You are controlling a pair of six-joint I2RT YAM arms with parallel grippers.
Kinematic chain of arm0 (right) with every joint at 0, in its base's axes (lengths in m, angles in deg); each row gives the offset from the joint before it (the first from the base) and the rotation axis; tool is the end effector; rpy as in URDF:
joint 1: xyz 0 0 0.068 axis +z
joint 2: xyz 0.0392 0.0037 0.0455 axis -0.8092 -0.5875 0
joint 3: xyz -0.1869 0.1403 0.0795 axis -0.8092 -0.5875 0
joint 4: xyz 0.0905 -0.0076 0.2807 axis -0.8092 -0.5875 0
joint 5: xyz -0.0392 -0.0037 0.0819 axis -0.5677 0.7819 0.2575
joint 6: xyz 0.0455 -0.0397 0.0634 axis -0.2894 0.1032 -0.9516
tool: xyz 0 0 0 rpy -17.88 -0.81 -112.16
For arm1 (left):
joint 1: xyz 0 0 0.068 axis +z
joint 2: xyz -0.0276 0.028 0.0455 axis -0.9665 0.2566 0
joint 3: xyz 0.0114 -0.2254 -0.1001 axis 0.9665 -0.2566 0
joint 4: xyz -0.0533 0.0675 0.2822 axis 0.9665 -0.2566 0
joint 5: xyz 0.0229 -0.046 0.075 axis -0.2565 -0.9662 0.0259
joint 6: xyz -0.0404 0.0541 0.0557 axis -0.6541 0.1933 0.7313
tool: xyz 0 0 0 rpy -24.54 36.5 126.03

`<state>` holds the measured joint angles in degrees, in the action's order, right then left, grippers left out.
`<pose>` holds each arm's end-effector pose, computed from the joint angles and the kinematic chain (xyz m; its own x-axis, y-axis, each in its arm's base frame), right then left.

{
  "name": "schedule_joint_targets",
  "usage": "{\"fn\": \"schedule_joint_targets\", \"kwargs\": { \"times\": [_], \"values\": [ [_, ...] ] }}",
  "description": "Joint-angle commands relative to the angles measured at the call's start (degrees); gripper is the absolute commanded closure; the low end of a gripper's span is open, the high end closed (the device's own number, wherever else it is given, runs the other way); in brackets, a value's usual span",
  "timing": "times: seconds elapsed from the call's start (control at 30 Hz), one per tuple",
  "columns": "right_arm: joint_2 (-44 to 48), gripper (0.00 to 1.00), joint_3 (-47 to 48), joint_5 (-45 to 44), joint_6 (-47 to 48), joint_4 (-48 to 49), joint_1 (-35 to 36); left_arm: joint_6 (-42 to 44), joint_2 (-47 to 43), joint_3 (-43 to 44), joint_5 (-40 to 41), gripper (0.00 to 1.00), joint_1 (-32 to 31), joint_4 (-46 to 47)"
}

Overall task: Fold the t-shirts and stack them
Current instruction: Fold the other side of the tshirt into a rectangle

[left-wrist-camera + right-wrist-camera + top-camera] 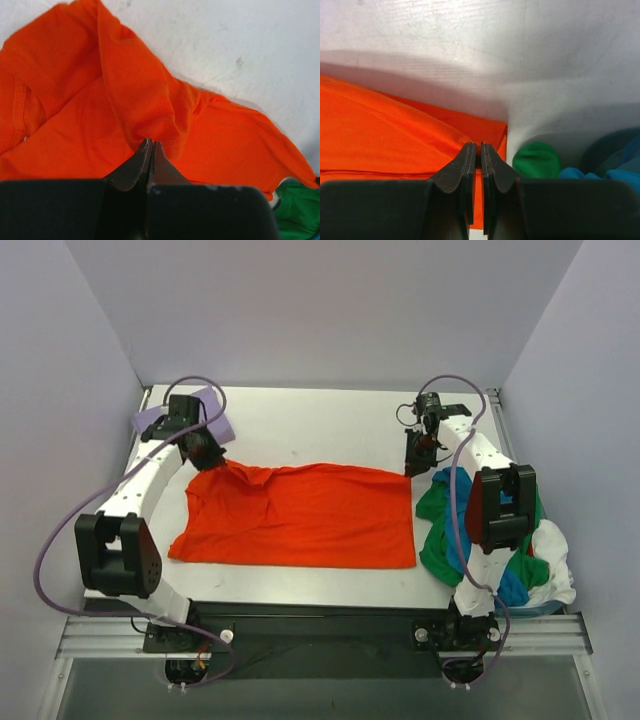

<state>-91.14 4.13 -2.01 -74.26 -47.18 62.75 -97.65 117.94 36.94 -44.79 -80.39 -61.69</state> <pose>0.4577 0.0812 0.1611 -0.8765 0.1193 -0.4663 0.0013 0.9694 0.2455 0.4058 -0.0399 0.2206 -0.6957 -0.5694 -0.4378 -0.4243 0.8176 -0.3891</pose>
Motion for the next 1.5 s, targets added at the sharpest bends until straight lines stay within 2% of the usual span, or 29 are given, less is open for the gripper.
{"fn": "schedule_joint_targets", "kwargs": {
  "times": [0.0,0.27,0.43,0.87,1.17,1.2,1.23,1.27,1.3,1.43,1.47],
  "values": [
    [4.6,1.00,-3.1,0.2,0.9,-1.1,0.9,-3.8,-5.8,-4.7,1.2,1.00,0.3,1.0],
    [8.4,1.00,-8.7,-1.1,0.4,-0.7,1.6,-6.9,-17.6,-13.3,4.2,1.00,0.4,-2.0],
    [10.4,1.00,-11.0,-2.4,0.2,-0.7,1.7,-8.6,-22.5,-15.3,4.6,1.00,0.9,-4.2],
    [13.5,1.00,-18.0,-6.1,0.6,-0.5,2.4,-12.4,-30.8,-17.1,7.7,1.00,1.6,-9.3],
    [14.1,1.00,-20.9,-7.1,0.2,-0.1,3.5,-13.9,-33.5,-22.6,4.4,1.00,1.5,-9.3],
    [14.5,0.97,-21.2,-7.1,-0.2,-0.3,3.7,-14.0,-33.5,-23.1,4.0,1.00,1.5,-9.3],
    [15.0,0.85,-21.6,-7.2,-0.4,-0.8,3.9,-14.0,-33.6,-23.8,3.6,1.00,1.6,-9.3],
    [16.6,0.79,-21.9,-7.4,-0.6,-1.0,4.2,-13.9,-33.6,-24.3,3.0,1.00,1.6,-9.1],
    [17.6,0.69,-22.8,-7.5,-0.7,-1.2,4.4,-14.0,-33.7,-25.4,2.6,1.00,1.5,-9.1],
    [22.7,0.56,-24.6,-7.8,-1.2,-1.5,7.1,-14.0,-34.7,-27.1,1.8,1.00,1.6,-9.2],
    [23.7,0.55,-24.6,-7.7,-1.2,-1.5,7.5,-14.0,-34.8,-27.3,1.8,1.00,1.5,-9.3]
  ]
}}
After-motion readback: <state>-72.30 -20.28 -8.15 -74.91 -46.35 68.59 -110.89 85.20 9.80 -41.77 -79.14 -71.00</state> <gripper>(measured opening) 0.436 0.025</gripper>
